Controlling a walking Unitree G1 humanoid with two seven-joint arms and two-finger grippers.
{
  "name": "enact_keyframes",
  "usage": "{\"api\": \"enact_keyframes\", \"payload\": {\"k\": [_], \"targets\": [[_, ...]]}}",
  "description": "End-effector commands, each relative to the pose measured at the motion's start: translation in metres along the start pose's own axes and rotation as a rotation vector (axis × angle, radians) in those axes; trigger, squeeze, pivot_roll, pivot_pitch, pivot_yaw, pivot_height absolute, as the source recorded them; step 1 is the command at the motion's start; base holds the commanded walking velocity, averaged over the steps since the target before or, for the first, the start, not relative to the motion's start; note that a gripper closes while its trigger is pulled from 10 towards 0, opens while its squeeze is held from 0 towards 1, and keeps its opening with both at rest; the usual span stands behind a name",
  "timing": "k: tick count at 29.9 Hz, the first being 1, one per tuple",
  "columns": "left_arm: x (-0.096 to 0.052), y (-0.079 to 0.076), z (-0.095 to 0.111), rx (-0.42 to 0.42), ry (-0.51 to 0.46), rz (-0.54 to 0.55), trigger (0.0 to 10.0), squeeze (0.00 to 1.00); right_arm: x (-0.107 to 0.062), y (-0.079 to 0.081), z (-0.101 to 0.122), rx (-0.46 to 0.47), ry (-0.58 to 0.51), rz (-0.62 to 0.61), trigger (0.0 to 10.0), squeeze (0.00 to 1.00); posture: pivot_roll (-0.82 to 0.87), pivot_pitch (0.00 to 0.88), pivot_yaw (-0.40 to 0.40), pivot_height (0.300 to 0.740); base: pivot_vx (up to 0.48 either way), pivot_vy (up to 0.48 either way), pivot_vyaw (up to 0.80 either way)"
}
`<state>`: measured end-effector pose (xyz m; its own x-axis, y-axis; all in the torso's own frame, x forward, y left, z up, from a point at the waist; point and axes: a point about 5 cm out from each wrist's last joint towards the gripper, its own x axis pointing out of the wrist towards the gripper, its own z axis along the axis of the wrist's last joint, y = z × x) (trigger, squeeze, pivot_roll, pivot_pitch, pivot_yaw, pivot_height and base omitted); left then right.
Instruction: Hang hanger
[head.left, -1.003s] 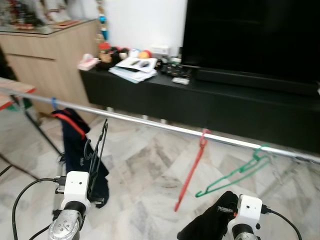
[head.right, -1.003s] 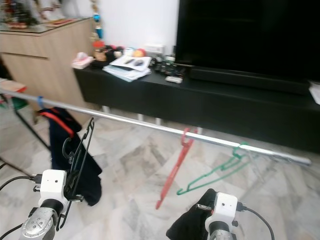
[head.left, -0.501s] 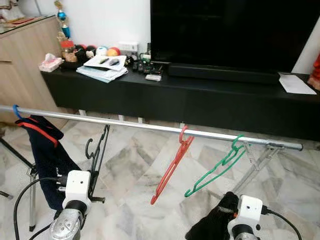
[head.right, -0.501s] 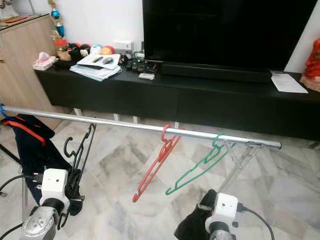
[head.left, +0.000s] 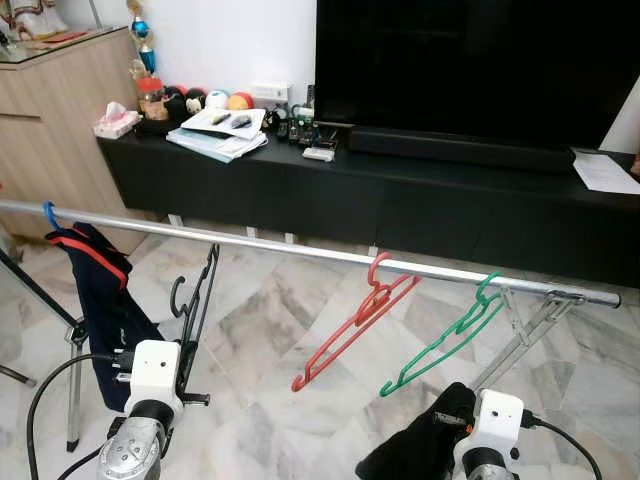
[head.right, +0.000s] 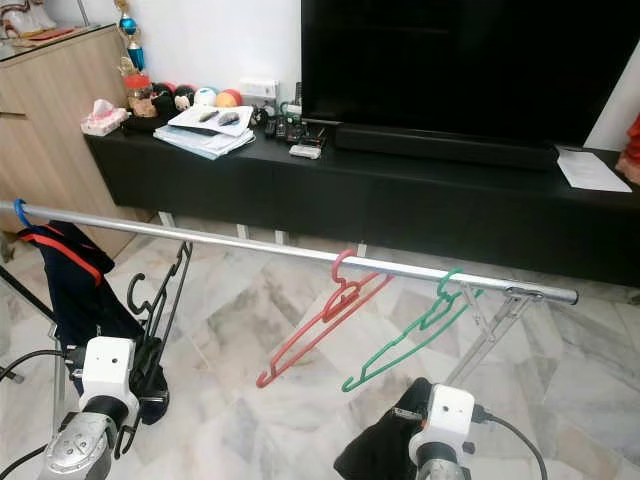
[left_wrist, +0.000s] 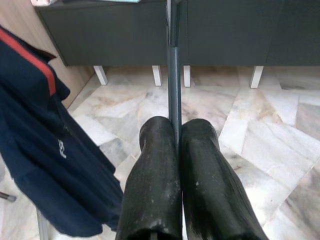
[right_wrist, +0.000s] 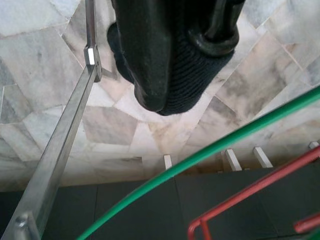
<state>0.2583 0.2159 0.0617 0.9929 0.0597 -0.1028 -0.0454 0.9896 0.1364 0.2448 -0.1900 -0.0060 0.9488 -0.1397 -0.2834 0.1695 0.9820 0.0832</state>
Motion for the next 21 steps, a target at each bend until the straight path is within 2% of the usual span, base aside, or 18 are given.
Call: {"api": "enact_keyframes", "payload": {"k": [1,21], "targets": [[-0.0005,0.0021,0.0018,-0.008,-0.005,0.007,10.0,0.00,0.0023,0.0016,0.0066,0.004,-0.028,0.003,10.0,0.00,0.01,0.037,0.010,0.740,-0.285,0.000,0.00],[-0.0005,0.0022,0.0028,-0.011,-0.011,0.012,10.0,0.00,0.0031,0.0023,0.0075,0.003,-0.030,0.001,10.0,0.00,0.02,0.035,0.008,0.740,-0.301,0.000,0.00]]}}
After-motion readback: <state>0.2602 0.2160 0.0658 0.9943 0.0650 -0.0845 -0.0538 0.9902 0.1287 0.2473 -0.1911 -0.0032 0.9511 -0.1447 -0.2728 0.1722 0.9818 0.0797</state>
